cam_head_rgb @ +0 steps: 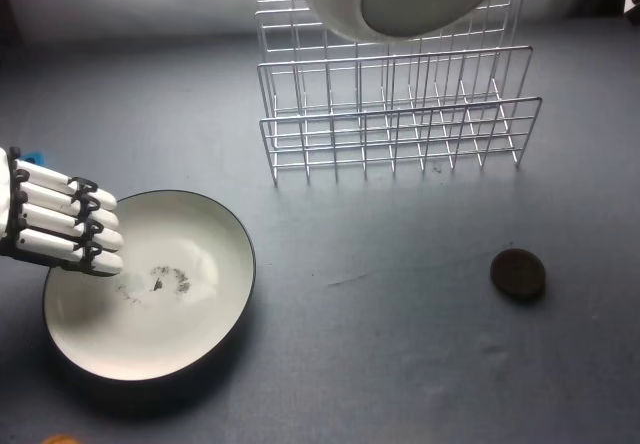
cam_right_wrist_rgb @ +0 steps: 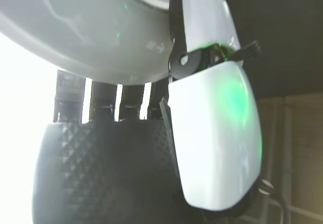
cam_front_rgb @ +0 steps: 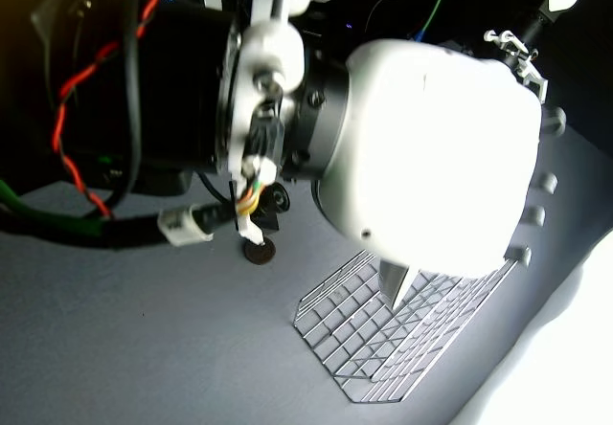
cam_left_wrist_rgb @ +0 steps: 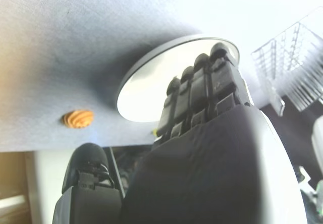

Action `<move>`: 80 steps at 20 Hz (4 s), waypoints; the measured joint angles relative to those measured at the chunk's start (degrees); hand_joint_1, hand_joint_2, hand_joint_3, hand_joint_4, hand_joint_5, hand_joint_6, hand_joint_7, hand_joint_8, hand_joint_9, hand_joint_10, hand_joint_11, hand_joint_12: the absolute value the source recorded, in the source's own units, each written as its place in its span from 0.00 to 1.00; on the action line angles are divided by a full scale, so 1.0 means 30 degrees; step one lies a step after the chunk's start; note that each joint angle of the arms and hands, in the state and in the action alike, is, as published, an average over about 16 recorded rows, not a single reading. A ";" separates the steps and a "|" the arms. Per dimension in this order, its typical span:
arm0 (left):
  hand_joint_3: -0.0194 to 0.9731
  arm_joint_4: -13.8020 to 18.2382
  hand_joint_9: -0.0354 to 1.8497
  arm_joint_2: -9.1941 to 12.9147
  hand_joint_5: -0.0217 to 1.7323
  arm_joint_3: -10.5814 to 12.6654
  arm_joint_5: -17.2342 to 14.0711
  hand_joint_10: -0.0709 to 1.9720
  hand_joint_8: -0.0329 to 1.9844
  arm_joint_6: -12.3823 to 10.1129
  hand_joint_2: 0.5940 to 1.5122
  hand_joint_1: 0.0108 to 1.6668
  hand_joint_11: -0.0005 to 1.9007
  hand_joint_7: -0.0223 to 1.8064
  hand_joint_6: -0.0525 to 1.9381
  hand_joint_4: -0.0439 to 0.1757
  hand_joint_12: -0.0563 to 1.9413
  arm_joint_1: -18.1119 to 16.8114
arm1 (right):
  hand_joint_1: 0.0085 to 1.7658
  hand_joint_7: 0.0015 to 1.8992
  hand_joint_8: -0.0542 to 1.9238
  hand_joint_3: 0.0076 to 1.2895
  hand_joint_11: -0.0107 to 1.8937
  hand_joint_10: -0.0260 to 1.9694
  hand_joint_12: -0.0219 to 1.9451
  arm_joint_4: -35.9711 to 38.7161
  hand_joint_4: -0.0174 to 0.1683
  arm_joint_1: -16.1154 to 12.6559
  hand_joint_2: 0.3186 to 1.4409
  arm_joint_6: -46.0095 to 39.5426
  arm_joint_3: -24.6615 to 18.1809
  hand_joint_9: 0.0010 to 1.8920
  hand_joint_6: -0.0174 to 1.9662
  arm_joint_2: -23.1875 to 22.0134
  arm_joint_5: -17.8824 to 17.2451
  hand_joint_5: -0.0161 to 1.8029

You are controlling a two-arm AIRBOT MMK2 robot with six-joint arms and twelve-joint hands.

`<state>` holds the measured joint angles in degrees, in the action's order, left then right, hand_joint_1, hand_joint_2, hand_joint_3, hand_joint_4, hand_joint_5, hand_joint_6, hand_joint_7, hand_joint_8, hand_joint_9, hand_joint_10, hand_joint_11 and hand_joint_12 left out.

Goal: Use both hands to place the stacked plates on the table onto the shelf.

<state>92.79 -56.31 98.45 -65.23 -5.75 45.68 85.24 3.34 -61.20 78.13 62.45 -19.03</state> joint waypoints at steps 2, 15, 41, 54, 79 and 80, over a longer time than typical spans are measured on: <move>0.04 0.0000 0.03 -0.0007 0.02 0.0026 0.0046 0.04 0.01 0.0013 0.58 0.00 0.01 0.02 0.03 0.20 0.03 0.0023 | 0.77 0.58 0.38 0.00 0.50 0.50 0.60 -0.0073 0.07 0.0227 0.57 -0.0042 0.0405 0.57 0.39 0.0214 0.0047 0.57; 0.04 -0.0006 0.03 -0.0006 0.02 0.0039 0.0090 0.04 0.01 0.0038 0.58 0.00 0.01 0.02 0.03 0.20 0.03 0.0048 | 0.77 0.57 0.39 0.00 0.50 0.51 0.60 -0.1074 0.07 0.1576 0.57 -0.0067 0.2471 0.57 0.39 0.1442 0.0366 0.56; 0.04 -0.0056 0.03 -0.0188 0.02 0.0346 0.0469 0.04 0.01 0.0311 0.58 0.00 0.01 0.02 0.03 0.22 0.03 0.0184 | 0.76 0.57 0.40 0.00 0.50 0.44 0.60 -0.1755 0.07 0.3709 0.57 -0.0105 0.5327 0.58 0.39 0.3982 0.1113 0.56; 0.04 0.0074 0.03 -0.0247 0.02 0.0582 0.0456 0.04 0.01 0.0615 0.58 0.00 0.01 0.02 0.03 0.21 0.03 0.0190 | 0.71 0.56 0.29 0.00 0.47 0.24 0.63 -0.1907 0.07 0.4312 0.64 0.0385 0.5693 0.57 0.43 0.4405 0.1193 0.52; 0.04 0.0257 0.01 -0.0300 0.02 0.0604 0.0598 0.02 0.01 0.0856 0.58 0.00 0.01 0.02 0.03 0.22 0.03 0.0690 | 0.45 0.33 0.03 0.00 0.15 0.02 0.56 -0.1968 0.07 0.3127 0.66 0.1168 0.5696 0.35 0.02 0.4088 0.0984 0.32; 0.04 0.0227 0.01 -0.0316 0.02 0.0615 0.0610 0.02 0.01 0.0812 0.58 0.00 0.01 0.02 0.03 0.22 0.03 0.0747 | 0.41 0.30 0.03 0.00 0.13 0.02 0.52 -0.1963 0.07 0.2994 0.65 0.1349 0.5694 0.32 0.02 0.4070 0.0954 0.29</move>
<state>93.48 -57.26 100.29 -63.40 -3.32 47.92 79.35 12.32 -57.16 95.21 74.66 -16.16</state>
